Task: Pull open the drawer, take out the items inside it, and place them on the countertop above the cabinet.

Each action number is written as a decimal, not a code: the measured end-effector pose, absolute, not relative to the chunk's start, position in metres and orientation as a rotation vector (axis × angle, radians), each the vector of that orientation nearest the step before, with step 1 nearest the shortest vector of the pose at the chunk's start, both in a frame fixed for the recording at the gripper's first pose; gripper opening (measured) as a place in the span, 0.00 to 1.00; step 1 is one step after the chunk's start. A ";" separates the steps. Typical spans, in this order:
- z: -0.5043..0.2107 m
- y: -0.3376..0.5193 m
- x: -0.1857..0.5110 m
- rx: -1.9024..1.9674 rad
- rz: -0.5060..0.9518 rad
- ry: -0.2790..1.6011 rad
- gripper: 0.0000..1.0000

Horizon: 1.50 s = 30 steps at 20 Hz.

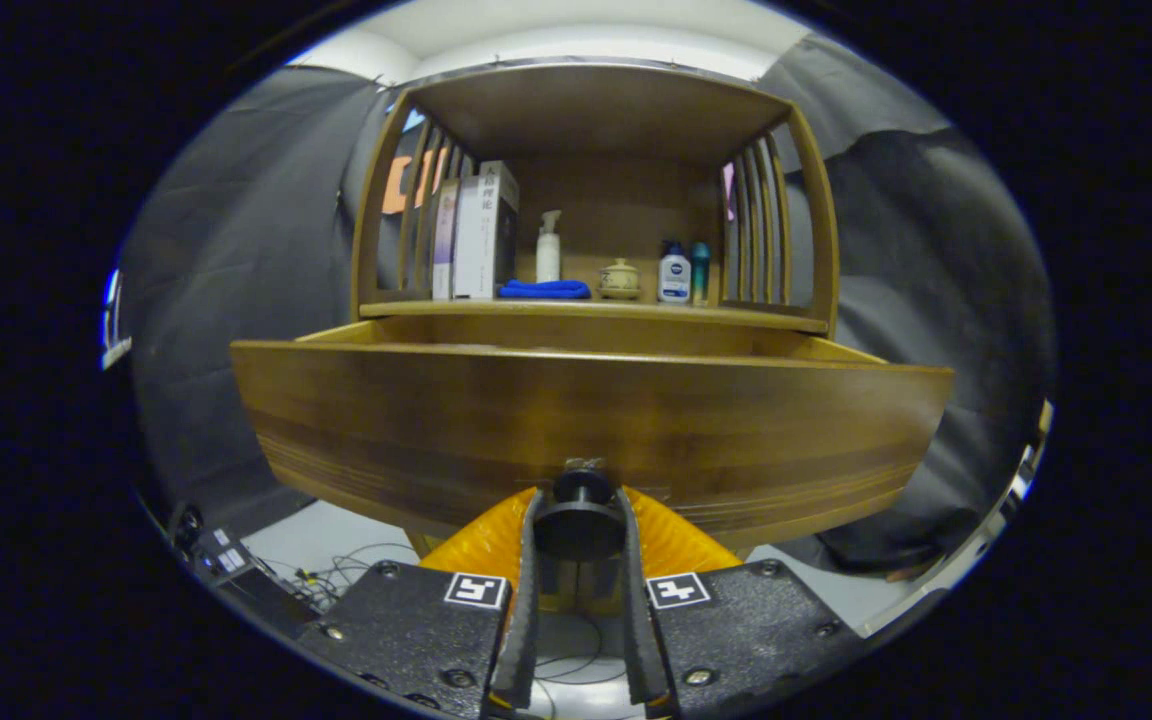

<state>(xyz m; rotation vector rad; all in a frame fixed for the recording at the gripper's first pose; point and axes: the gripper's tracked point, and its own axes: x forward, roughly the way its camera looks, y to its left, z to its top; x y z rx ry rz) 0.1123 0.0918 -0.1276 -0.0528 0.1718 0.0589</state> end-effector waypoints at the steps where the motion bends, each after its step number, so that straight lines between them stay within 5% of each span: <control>1: -0.126 0.093 0.112 -0.045 0.061 0.175 0.39; 7: -0.086 0.065 0.083 -0.013 0.051 0.111 1.00; 20: 0.120 0.024 0.132 0.020 0.042 0.023 1.00; 30: 0.054 0.100 0.230 -0.033 0.166 0.602 1.00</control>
